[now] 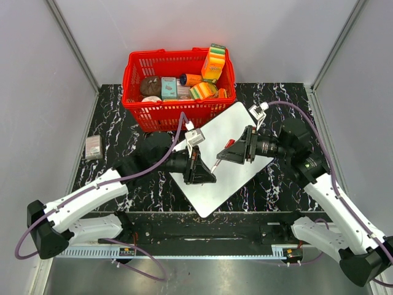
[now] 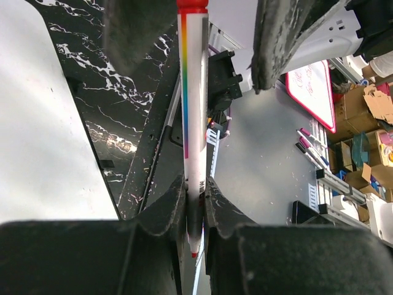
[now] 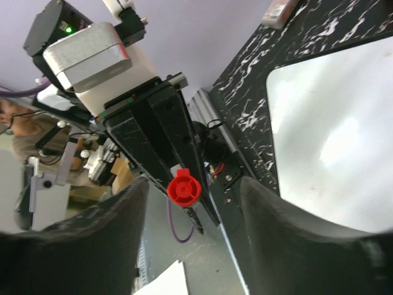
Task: Write a sentence on the whiteboard
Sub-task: Pass from the left arm to the right
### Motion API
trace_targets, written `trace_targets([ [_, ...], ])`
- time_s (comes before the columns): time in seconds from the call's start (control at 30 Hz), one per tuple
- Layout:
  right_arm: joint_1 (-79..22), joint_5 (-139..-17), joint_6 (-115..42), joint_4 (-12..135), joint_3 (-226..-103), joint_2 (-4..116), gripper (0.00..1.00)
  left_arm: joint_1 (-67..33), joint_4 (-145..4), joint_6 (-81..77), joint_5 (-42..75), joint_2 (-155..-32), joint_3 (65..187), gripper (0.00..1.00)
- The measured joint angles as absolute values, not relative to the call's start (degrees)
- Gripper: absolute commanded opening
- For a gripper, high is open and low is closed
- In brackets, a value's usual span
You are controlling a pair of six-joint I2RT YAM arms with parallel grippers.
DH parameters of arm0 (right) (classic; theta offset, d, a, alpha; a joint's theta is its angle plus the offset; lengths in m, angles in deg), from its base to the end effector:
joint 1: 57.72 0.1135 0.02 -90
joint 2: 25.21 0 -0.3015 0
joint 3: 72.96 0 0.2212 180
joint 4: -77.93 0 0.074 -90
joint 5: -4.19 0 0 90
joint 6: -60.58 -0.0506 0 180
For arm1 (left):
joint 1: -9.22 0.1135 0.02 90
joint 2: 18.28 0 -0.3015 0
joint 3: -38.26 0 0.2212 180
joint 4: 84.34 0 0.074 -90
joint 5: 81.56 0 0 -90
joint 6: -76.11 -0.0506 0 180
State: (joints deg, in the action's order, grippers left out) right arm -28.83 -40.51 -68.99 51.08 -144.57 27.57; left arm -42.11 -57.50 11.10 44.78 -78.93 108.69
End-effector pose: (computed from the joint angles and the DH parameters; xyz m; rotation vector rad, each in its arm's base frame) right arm 0.1188 0.1066 0.4097 -0.4866 1.8692 1.5141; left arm 0.1015 -0.1748 0.3802 0.9463 1.8729 -1.4576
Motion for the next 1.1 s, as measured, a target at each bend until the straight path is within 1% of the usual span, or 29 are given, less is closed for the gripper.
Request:
trace_targets([
  [0.03, -28.8, -39.9, -68.9, 51.4, -144.4, 27.6, 0.49, -42.2, -57.5, 11.0, 44.9, -79.0, 108.7, 0.0],
  [0.1, -28.8, -38.6, -69.3, 52.3, -143.9, 27.6, 0.44, -42.3, -57.5, 10.9, 45.1, -79.3, 108.7, 0.0],
  [0.23, -28.8, -36.3, -69.3, 53.0, -143.0, 27.6, 0.41, -42.5, -56.8, 10.4, 45.3, -80.0, 108.8, 0.0],
  [0.27, -28.8, -35.4, -69.3, 52.9, -143.0, 27.6, 0.38, -42.6, -56.4, 10.3, 45.3, -80.1, 108.8, 0.0],
  [0.3, -28.9, -35.0, -69.2, 52.9, -142.9, 27.5, 0.37, -42.7, -56.2, 10.2, 45.4, -80.1, 108.8, 0.0],
  [0.6, -28.9, -33.0, -68.2, 53.0, -142.5, 27.5, 0.38, -43.3, -55.7, 10.0, 45.6, -80.1, 109.0, 0.0],
  [0.67, -28.9, -32.5, -68.2, 52.9, -142.3, 27.5, 0.41, -43.5, -55.4, 10.1, 45.7, -80.1, 109.0, 0.0],
  [0.73, -28.9, -31.8, -68.3, 53.3, -142.0, 27.5, 0.49, -43.6, -55.1, 10.0, 45.6, -80.1, 109.0, 0.0],
  [0.83, -28.9, -30.6, -68.3, 53.6, -141.7, 27.5, 0.56, -43.7, -55.0, 10.0, 45.6, -80.2, 109.0, 0.0],
  [0.93, -28.9, -29.3, -68.4, 53.9, -141.4, 27.5, 0.59, -43.8, -54.9, 10.1, 45.5, -80.3, 109.0, 0.0],
  [1.0, -28.9, -29.0, -68.3, 54.0, -141.1, 27.5, 0.59, -43.9, -54.8, 10.1, 45.5, -80.3, 109.1, 0.0],
  [1.1, -28.9, -28.6, -68.3, 54.2, -140.5, 27.5, 0.55, -44.1, -54.7, 10.1, 45.3, -80.3, 109.6, 0.0],
])
